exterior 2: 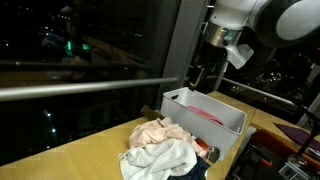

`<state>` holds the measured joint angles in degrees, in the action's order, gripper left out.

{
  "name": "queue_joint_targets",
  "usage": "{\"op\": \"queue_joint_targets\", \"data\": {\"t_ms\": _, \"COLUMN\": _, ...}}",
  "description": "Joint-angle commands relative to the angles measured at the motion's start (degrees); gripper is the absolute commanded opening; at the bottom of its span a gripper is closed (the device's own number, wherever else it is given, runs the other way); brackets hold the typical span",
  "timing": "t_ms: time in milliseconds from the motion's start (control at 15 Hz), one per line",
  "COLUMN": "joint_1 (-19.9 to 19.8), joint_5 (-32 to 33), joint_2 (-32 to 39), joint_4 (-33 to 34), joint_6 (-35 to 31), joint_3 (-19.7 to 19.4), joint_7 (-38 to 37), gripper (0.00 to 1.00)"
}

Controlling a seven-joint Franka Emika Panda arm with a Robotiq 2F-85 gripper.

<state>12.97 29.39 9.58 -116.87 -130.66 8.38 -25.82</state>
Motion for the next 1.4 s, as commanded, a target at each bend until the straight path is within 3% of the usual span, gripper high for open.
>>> {"op": "queue_joint_targets", "data": {"t_ms": 0, "joint_1": 3.11, "joint_5": 3.86, "joint_2": 6.14, "joint_4": 3.16, "joint_6": -1.00, "joint_3": -0.11, "joint_7": -1.50, "gripper": 1.00}}
{"op": "queue_joint_targets", "data": {"t_ms": 533, "joint_1": 7.32, "joint_5": 9.33, "joint_2": 16.40, "joint_4": 6.30, "joint_6": -3.35, "joint_3": -2.60, "joint_7": -1.65, "gripper": 1.00}}
{"op": "queue_joint_targets", "data": {"t_ms": 1333, "joint_1": 7.74, "joint_5": 6.55, "joint_2": 29.70, "joint_4": 12.69, "joint_6": -10.63, "joint_3": -6.05, "joint_7": -0.12, "gripper": 1.00}}
